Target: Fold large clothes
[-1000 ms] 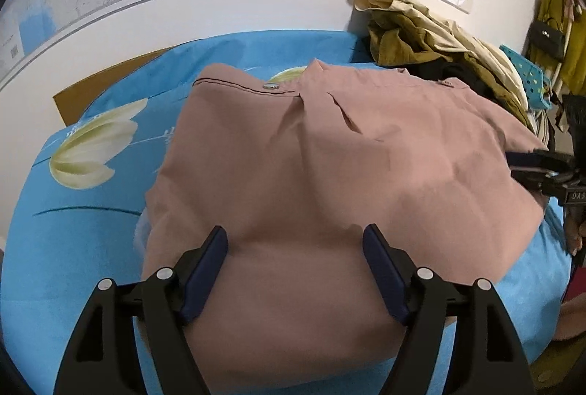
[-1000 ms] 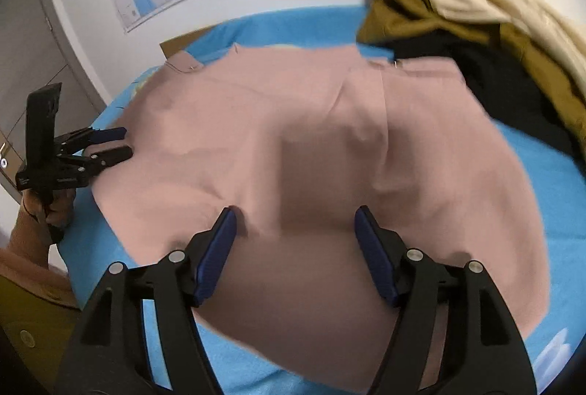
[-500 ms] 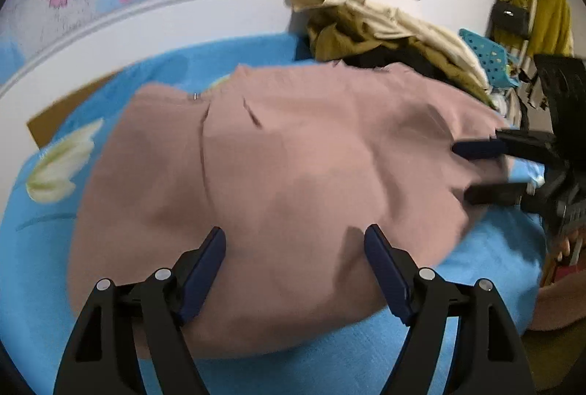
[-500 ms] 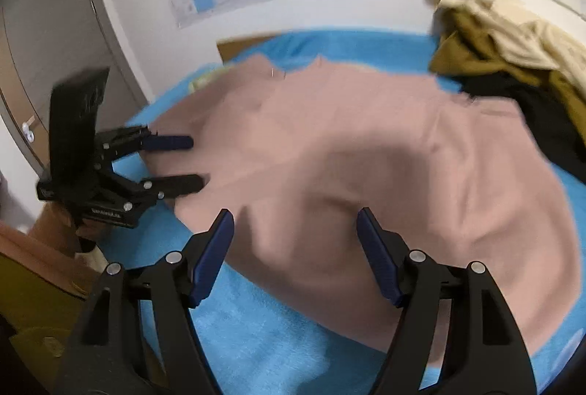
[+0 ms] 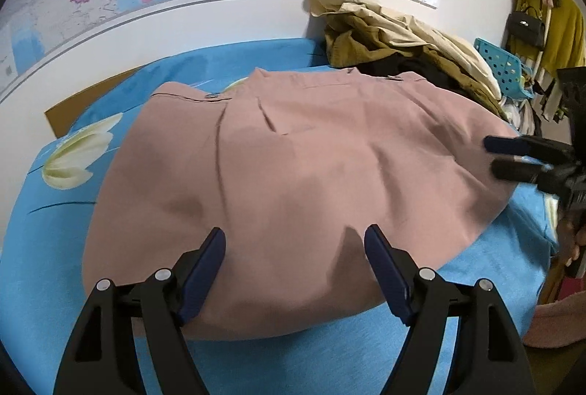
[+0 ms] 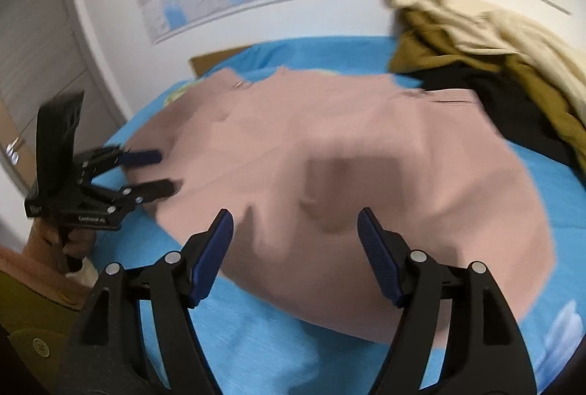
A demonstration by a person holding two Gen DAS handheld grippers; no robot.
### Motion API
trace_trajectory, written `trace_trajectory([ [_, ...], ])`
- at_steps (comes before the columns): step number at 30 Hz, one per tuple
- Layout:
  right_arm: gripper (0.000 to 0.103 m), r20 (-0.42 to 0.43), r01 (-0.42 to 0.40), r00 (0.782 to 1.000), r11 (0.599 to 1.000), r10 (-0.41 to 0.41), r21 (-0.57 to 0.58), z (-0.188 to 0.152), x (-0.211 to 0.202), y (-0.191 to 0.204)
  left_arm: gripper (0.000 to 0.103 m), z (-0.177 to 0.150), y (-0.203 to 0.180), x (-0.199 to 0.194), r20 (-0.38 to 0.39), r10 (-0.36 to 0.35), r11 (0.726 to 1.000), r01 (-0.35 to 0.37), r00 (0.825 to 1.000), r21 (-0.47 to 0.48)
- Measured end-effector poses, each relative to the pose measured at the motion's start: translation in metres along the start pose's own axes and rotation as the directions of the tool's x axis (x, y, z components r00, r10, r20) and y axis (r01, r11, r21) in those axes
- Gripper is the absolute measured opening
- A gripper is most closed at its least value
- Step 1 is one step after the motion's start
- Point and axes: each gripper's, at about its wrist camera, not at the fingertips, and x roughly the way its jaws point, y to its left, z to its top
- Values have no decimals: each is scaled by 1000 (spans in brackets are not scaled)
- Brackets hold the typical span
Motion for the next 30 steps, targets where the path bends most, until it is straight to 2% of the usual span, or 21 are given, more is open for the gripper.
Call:
trace_trajectory([
  [4,70,24,75,997,994,-77,74,-7,-15,-30,75,-3,6,-7,15,26,1000,-25,1000,-17],
  [9,70,-55,151,988,975,-144,164,-20,-5,-68,76,-4,26,-13,26,70,995,-68,997,-78],
  [11,70,-56,160,987,975,-153,155,-20,-4,-67,76,-6,40,-10,6,46,991,-45,999,-123],
  [14,71,-10,103,995,990,-103,91,-7,-12,-44,76,-8,47,-9,-1,15,988,-15,1000,-151],
  [17,74,24,18,1000,998,-16,-65,7,-12,4,76,-7,47,-16,12,7,986,-5,1000,-169],
  [19,77,8,-48,999,984,51,-171,13,-2,37,76,-7,50,-23,28,-12,982,17,1000,-189],
  [21,80,-38,-96,995,946,89,-311,13,18,76,77,-8,55,-32,39,-26,977,33,999,-211],
  [22,80,-56,-93,995,929,78,-359,10,27,89,77,-10,56,-36,44,-28,975,37,999,-220],
  [24,80,-100,-88,994,862,43,-499,-1,52,123,78,-16,58,-46,53,-43,970,54,998,-237],
  [27,78,-110,-50,994,795,-21,-604,-16,76,145,80,-28,60,-59,58,-87,958,100,994,-269],
  [28,76,-107,-23,993,771,-59,-637,-21,86,150,80,-33,60,-60,54,-110,951,121,992,-283],
  [30,65,-99,9,990,746,-100,-665,-28,95,150,80,-43,60,-62,44,-153,940,159,987,-303],
])
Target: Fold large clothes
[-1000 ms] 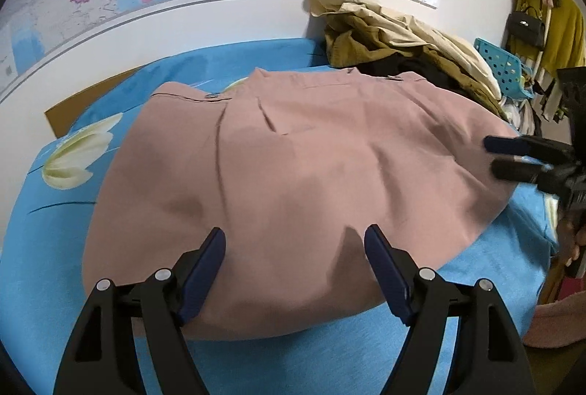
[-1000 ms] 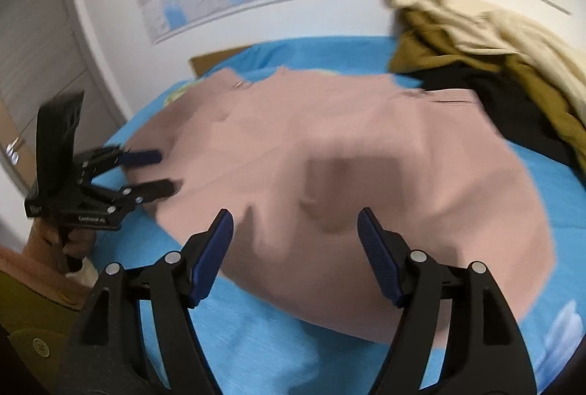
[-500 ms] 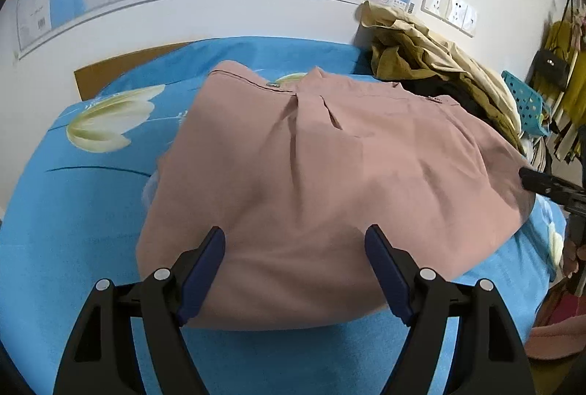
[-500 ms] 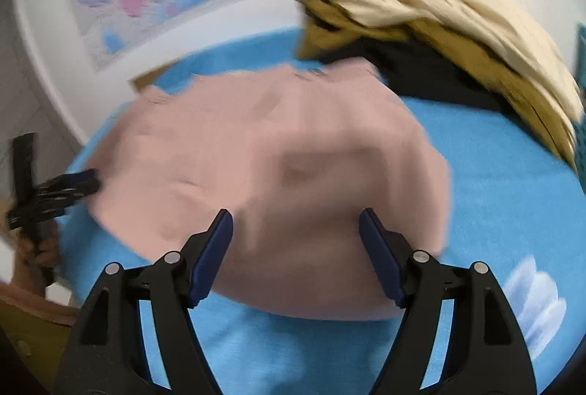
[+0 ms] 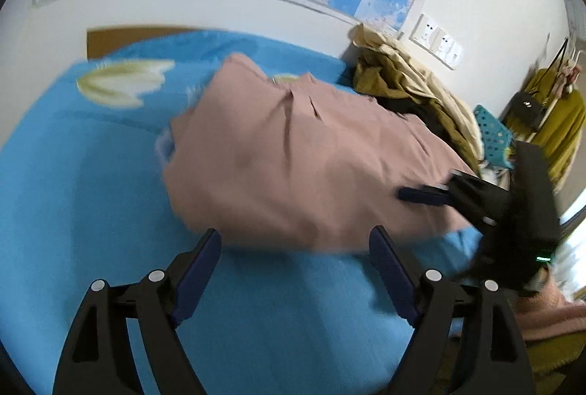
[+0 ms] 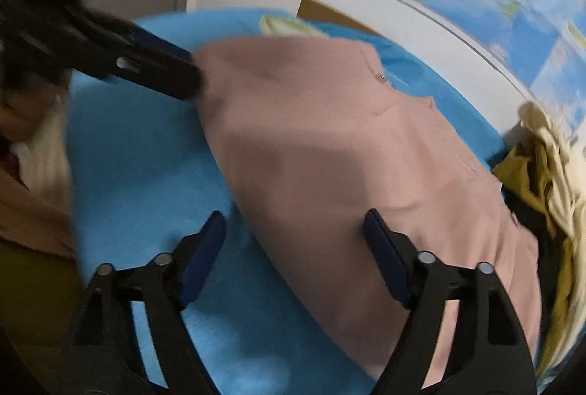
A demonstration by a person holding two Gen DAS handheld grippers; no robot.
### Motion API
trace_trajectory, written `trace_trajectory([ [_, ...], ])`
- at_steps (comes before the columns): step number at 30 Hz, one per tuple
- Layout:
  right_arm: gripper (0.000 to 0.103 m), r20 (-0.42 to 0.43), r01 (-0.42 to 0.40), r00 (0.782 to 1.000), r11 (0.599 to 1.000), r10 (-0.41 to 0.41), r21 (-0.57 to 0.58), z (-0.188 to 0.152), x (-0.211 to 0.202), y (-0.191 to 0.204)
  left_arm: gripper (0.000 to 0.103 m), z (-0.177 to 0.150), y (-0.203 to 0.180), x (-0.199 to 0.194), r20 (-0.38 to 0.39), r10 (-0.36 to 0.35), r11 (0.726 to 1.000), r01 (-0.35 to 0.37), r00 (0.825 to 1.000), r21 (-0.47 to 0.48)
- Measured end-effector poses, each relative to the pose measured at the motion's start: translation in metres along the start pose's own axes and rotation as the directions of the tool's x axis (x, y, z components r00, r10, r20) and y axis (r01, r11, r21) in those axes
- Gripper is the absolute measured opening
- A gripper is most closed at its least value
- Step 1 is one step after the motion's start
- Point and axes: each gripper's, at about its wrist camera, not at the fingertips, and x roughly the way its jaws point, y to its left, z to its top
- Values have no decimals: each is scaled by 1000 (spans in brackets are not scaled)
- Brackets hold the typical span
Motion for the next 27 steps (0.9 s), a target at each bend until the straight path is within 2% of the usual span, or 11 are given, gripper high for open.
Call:
trace_trajectory([
  [2,57,16,-5,1000,1000,4,19,-2,2,-5,80,-8,1,3,-21,-33,999,33,999,-22],
  [3,46,15,-16,1000,999,15,38,-2,2,-9,80,-11,2,8,-39,-67,997,65,997,-42],
  [6,26,48,-66,997,993,61,102,3,-5,-22,80,-13,0,25,-75,-121,990,115,990,-80],
  [11,26,80,-89,994,982,76,164,15,-11,-36,83,5,5,47,-17,-271,947,264,962,-185],
  [14,27,79,-119,991,974,105,193,12,-9,-38,84,15,25,59,45,-353,883,349,934,-315],
  [15,29,83,-132,990,969,117,207,10,-9,-41,85,17,27,59,67,-363,873,365,929,-323],
  [19,39,126,-222,973,928,192,300,3,-23,-50,87,30,18,69,32,-351,890,344,936,-300],
  [22,52,183,-331,943,857,279,396,-16,-41,-66,88,41,9,82,7,-331,903,318,944,-290],
  [23,55,211,-374,927,816,311,442,-28,-49,-73,89,44,8,87,0,-323,907,310,946,-286],
  [25,64,260,-444,896,724,360,528,-53,-61,-88,89,50,4,96,-11,-281,927,268,960,-263],
  [27,66,302,-486,871,591,387,644,-93,-71,-106,89,56,-2,104,-16,-246,942,235,969,-241],
])
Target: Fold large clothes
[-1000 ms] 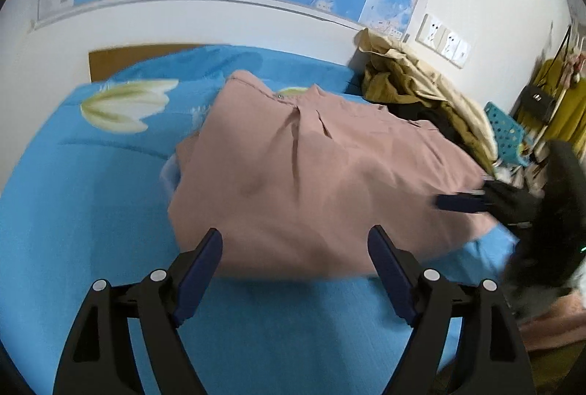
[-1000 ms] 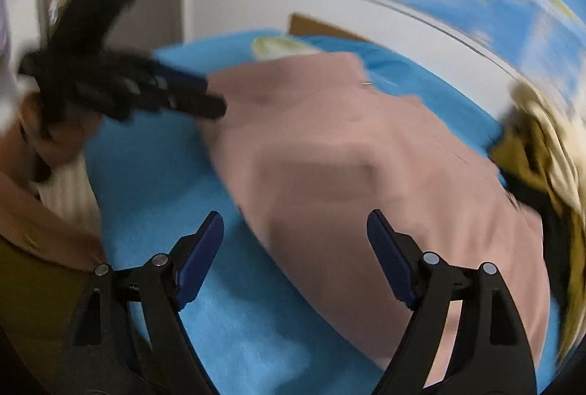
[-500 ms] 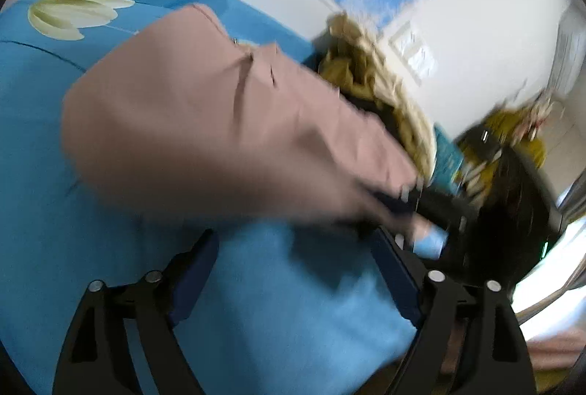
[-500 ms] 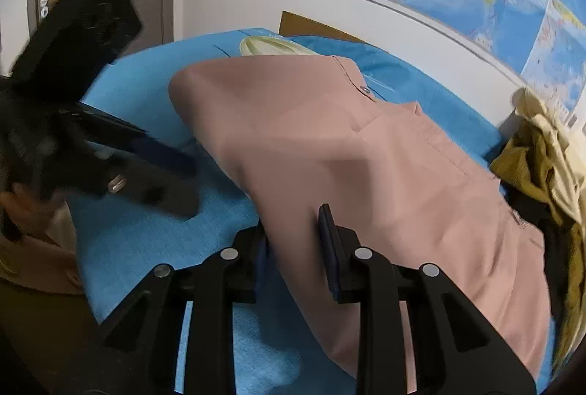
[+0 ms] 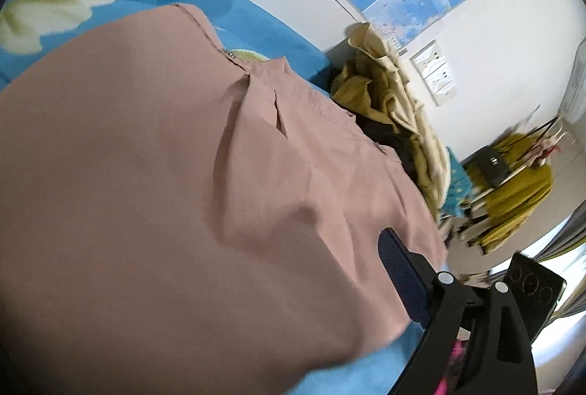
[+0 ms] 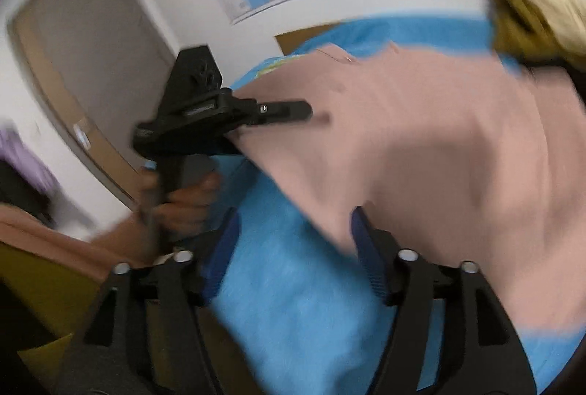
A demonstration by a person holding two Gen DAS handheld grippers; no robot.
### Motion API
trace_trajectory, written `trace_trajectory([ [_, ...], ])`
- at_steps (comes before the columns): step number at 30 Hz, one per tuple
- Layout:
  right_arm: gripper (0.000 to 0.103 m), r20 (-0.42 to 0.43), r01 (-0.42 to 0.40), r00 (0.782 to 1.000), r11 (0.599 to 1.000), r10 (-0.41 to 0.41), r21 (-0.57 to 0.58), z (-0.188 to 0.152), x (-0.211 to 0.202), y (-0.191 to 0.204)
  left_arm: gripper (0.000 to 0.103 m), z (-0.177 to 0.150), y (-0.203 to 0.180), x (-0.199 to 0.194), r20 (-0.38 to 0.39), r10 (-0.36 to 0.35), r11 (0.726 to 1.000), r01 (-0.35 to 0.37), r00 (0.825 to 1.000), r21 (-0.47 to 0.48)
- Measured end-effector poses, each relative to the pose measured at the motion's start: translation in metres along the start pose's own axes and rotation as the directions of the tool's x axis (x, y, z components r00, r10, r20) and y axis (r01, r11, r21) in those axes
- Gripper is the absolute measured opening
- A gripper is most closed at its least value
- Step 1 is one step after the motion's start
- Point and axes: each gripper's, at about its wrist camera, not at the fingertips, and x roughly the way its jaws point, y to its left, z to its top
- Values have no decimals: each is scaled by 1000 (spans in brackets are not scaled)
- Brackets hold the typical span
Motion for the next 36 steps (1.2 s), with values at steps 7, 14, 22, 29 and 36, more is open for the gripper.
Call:
trace_trajectory([
  [7,70,92,34,993,925,-74,377,-45,-57,-66,62,3,-2,4,23,131,991,-131,991,2],
  [14,82,154,168,955,889,-254,427,-27,-37,-66,48,3,5,-1,-6,125,992,-125,992,-20],
  [22,87,251,178,915,875,-315,450,5,-10,-80,84,8,-5,8,-7,96,993,-96,995,68],
  [29,60,258,133,923,867,-284,481,26,4,-99,71,16,-11,20,17,216,972,-217,976,88],
  [36,16,267,70,943,901,-200,427,36,-4,-100,23,30,-5,15,-12,252,967,-251,968,51],
])
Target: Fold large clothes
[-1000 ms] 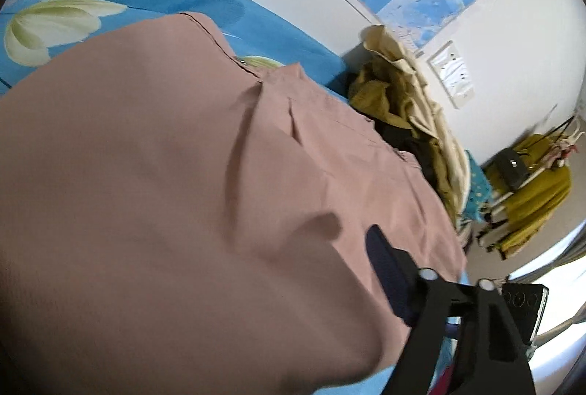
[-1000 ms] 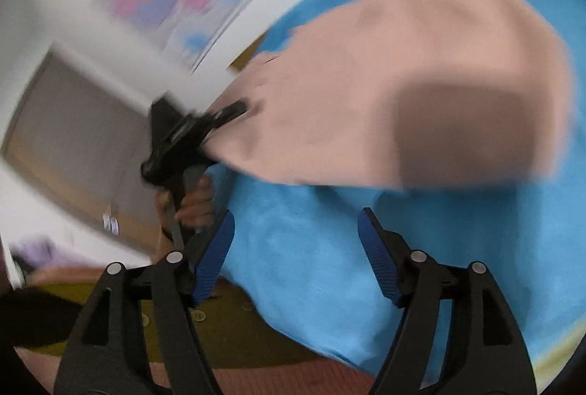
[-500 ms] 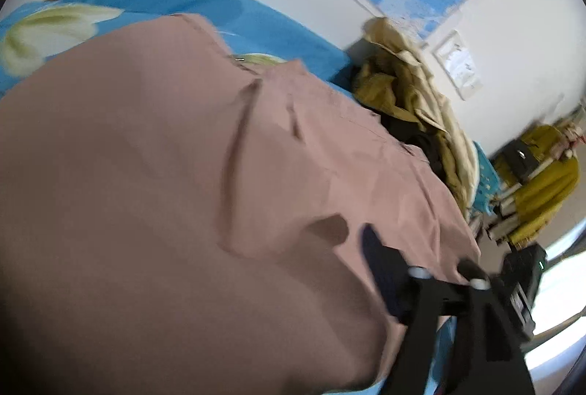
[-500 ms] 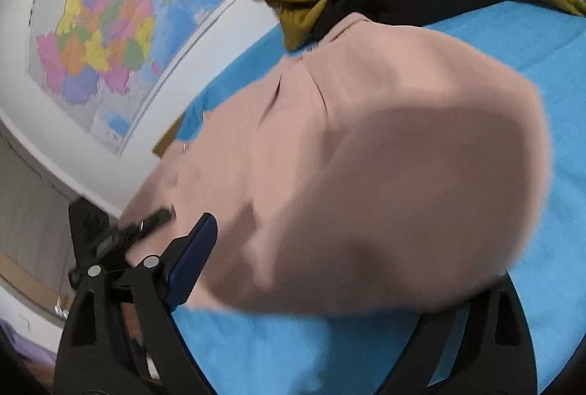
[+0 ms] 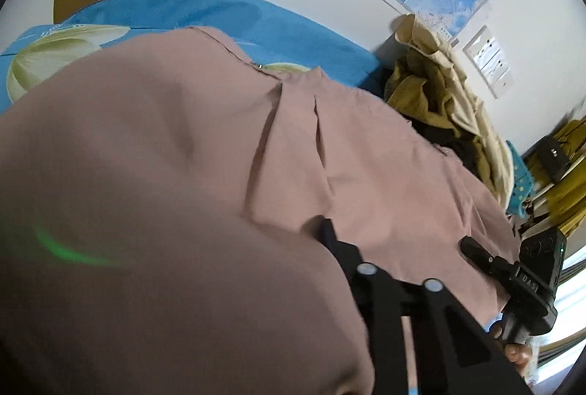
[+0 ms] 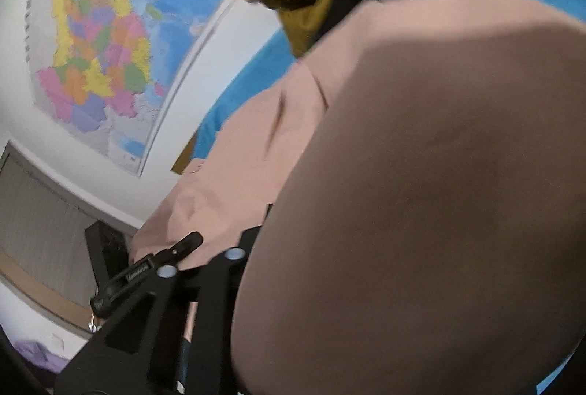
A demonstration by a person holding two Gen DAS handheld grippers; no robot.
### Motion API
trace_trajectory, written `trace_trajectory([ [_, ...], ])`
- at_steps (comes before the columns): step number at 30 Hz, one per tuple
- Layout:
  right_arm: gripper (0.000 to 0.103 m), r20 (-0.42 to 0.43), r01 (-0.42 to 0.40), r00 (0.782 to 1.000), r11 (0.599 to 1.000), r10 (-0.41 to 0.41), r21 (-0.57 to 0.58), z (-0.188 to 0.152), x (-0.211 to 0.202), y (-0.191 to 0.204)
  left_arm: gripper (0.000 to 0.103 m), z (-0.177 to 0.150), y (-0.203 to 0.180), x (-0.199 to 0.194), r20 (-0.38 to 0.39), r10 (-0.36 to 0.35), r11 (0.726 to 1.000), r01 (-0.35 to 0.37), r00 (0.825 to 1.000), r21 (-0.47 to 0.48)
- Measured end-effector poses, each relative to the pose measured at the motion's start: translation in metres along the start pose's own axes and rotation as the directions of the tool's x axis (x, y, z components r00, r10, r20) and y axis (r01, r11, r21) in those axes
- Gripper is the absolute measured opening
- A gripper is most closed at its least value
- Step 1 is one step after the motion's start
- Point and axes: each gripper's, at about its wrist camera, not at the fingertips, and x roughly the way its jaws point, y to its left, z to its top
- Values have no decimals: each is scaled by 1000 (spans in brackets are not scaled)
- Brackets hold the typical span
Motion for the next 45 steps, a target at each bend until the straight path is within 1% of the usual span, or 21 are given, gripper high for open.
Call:
trace_trajectory([
  [3,14,14,-15,1000,995,16,-102,12,-12,33,17,10,-3,-17,29,-32,999,31,999,19],
  [8,14,25,-58,998,974,65,-217,38,-19,83,14,40,-7,-51,72,-67,996,62,995,62],
  [13,14,7,-102,994,940,110,-327,72,0,140,13,82,1,-85,142,-41,997,31,989,72],
  [16,14,-1,-136,989,909,148,-394,94,26,181,13,109,12,-111,213,9,997,-26,977,78],
  [20,14,4,-183,978,867,209,-464,125,70,235,13,159,33,-144,338,115,988,-143,934,57],
  [23,14,-3,-241,960,825,279,-511,139,114,276,13,196,63,-168,421,202,975,-223,884,2],
  [25,14,-20,-272,951,800,309,-534,136,144,294,14,211,87,-176,467,268,955,-295,843,-17],
  [26,14,-54,-303,944,788,326,-536,128,172,301,14,215,107,-177,474,299,948,-316,828,-46],
  [28,14,-125,-339,938,788,323,-515,114,212,302,14,215,147,-168,461,366,926,-363,808,-99],
  [29,14,-178,-345,938,793,296,-503,100,244,298,15,211,169,-159,448,396,916,-379,802,-131],
  [31,14,-286,-325,936,814,204,-481,68,303,283,15,198,225,-120,338,489,872,-450,804,-190],
  [32,15,-362,-317,920,832,152,-456,52,331,272,15,189,254,-98,254,526,848,-476,812,-234],
  [34,18,-477,-302,875,860,80,-410,25,366,249,15,172,292,-74,146,541,825,-488,828,-286],
  [35,21,-482,-307,872,864,87,-398,21,367,242,17,161,306,-71,163,513,835,-445,843,-325],
  [37,30,-481,-336,867,865,130,-373,21,357,232,17,158,308,-77,183,472,853,-395,862,-341],
  [38,36,-489,-346,861,868,142,-357,25,349,227,17,158,307,-78,184,468,856,-392,864,-336],
  [39,46,-488,-355,859,867,155,-349,30,340,222,18,159,305,-77,175,472,857,-404,864,-320],
  [40,51,-478,-362,862,864,168,-349,37,327,216,18,161,305,-76,166,471,859,-407,866,-311],
  [42,53,-462,-356,868,877,182,-324,48,311,203,18,163,307,-77,168,453,867,-390,875,-310],
  [44,40,-473,-365,854,897,217,-248,61,303,188,17,168,311,-76,171,436,873,-370,883,-317],
  [45,25,-478,-375,847,898,232,-228,65,303,183,16,174,316,-75,168,441,871,-375,882,-318],
])
